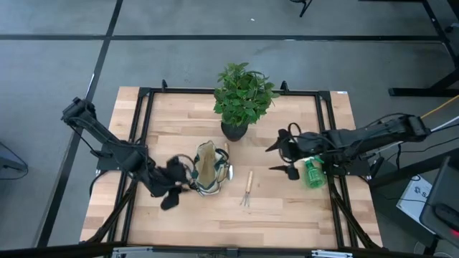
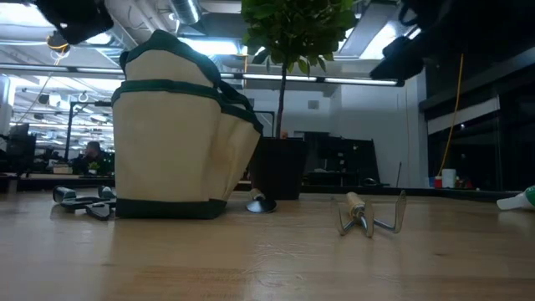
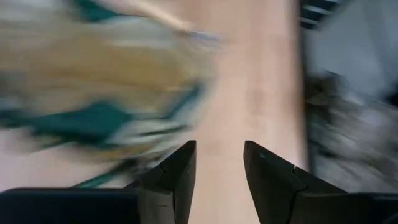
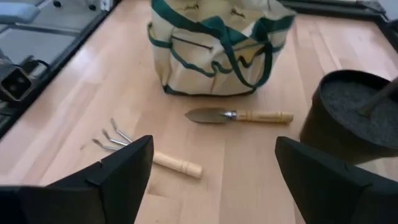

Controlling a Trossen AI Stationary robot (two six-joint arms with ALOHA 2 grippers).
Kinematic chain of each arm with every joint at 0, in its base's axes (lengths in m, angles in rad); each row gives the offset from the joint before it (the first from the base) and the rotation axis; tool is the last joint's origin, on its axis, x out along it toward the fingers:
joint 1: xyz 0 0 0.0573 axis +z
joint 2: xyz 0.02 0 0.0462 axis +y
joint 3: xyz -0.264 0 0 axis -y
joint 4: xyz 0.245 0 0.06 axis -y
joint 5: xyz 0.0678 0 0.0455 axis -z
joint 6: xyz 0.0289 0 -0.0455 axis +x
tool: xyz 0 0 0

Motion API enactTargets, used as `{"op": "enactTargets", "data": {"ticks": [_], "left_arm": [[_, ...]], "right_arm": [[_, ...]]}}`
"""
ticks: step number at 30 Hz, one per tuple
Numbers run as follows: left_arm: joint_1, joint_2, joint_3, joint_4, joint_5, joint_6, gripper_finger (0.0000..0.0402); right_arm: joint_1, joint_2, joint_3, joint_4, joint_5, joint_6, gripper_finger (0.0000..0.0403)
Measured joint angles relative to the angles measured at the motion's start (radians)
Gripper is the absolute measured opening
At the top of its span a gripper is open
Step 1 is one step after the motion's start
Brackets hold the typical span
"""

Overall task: Pick & Place Garden tools in Gardening bag
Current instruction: Move the white bag to the center of the table

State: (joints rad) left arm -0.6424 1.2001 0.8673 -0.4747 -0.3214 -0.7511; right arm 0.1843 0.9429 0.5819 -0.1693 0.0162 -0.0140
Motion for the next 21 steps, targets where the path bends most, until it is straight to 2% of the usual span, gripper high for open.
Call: {"op": "enactTargets", "data": {"ticks": [4, 8, 12, 21], "left_arm": [[-0.005, 0.056, -0.011, 0.226, 0.168, 0.125, 0.0128], [0.008, 0.126, -0.011, 0.339, 0.186, 0.241, 0.0127], [0.06, 0.197, -0.012, 0.324, 0.159, 0.285, 0.0127], [0.169, 0.297, -0.013, 0.252, 0.184, 0.31, 0.0127]], "right_arm": [[0.007, -0.068, -0.028, -0.011, 0.0, 0.0, 0.0341], [0.007, -0.093, -0.034, -0.01, 0.002, 0.0, 0.0341], [0.007, -0.095, -0.034, -0.012, 0.002, 0.0, 0.0341], [0.007, -0.093, -0.034, -0.015, 0.002, 0.0, 0.0341]]}}
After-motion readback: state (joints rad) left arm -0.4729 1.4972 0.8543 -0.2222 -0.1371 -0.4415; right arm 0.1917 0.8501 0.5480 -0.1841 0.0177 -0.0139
